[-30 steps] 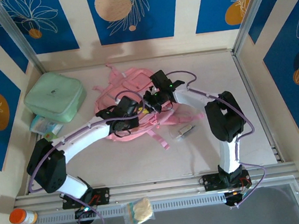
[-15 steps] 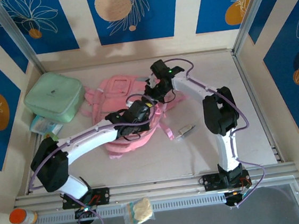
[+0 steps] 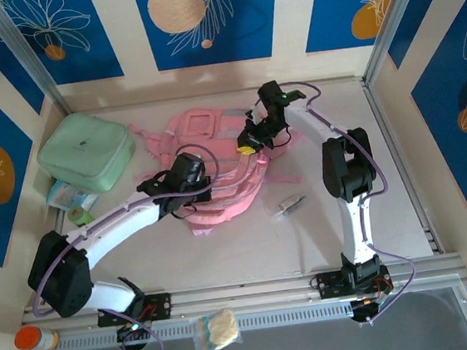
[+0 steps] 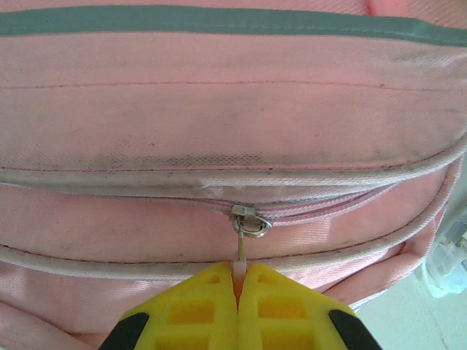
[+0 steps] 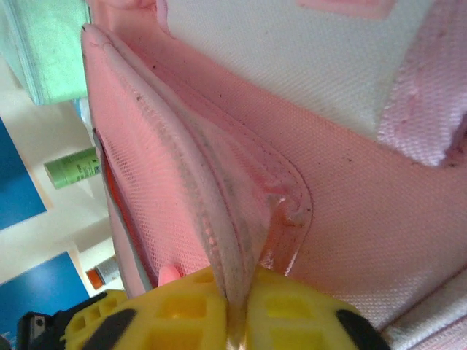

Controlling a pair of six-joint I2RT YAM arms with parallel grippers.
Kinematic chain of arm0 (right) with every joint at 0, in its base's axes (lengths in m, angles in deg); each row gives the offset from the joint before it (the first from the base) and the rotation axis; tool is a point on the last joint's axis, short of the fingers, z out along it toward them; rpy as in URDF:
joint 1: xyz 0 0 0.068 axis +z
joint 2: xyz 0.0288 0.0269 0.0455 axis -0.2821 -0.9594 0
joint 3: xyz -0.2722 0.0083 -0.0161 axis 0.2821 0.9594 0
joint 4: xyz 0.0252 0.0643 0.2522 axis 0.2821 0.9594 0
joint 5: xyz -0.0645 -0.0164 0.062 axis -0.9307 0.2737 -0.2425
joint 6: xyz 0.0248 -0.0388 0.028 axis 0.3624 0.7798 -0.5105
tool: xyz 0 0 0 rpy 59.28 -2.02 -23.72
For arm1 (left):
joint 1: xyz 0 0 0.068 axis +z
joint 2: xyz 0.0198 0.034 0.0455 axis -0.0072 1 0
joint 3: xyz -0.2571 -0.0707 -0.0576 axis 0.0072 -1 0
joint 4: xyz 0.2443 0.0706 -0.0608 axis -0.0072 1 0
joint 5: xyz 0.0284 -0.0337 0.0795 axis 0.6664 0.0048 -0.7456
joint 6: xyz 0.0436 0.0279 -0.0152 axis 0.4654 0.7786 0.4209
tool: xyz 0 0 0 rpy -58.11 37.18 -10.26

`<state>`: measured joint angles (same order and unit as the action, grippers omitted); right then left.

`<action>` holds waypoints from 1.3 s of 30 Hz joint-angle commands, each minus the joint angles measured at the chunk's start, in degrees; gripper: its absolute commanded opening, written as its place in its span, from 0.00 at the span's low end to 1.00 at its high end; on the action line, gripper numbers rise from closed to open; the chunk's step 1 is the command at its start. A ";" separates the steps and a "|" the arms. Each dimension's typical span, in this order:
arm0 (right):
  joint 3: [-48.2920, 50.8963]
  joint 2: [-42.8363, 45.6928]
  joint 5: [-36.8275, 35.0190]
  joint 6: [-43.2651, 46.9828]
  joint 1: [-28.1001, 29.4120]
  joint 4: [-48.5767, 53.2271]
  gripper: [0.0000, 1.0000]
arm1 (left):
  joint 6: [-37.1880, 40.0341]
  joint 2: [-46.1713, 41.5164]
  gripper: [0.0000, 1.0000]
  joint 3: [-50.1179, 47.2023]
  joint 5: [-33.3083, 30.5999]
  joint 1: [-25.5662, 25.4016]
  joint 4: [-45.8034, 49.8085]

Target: Pack books, pencil case, and school supplies into a backpack

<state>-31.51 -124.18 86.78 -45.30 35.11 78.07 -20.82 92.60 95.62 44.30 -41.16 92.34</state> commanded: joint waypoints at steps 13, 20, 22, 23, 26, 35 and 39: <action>33.00 20.51 -1.14 -33.93 7.97 -32.45 0.61 | 2.23 -0.61 0.00 -2.21 4.86 0.10 -1.34; 26.44 18.74 -5.68 -33.10 10.16 -30.34 0.46 | 3.43 -0.51 0.00 -2.34 4.77 0.13 -1.46; 24.98 19.72 -7.05 -31.95 10.03 -28.39 0.45 | 3.79 -0.70 0.00 -2.37 4.77 0.06 -1.29; 24.23 19.97 -7.62 -31.52 10.06 -27.07 0.46 | 3.75 -1.03 0.00 -2.83 4.91 0.18 -1.59; 23.09 20.13 -9.66 -30.45 10.62 -24.64 0.40 | 3.84 -1.50 0.00 -3.91 5.38 0.18 -2.61; 20.18 17.04 -9.29 -19.75 8.86 -21.39 0.00 | 3.90 -2.42 0.00 -4.20 0.42 0.12 0.71; 12.62 13.13 -5.98 -9.59 6.10 -13.65 0.00 | 0.09 -4.63 0.00 -4.83 1.69 -2.16 0.38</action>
<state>-13.83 -109.67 79.70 -65.54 45.07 63.47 -18.61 90.61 92.21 45.40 -41.43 87.44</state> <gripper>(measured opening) 0.065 0.048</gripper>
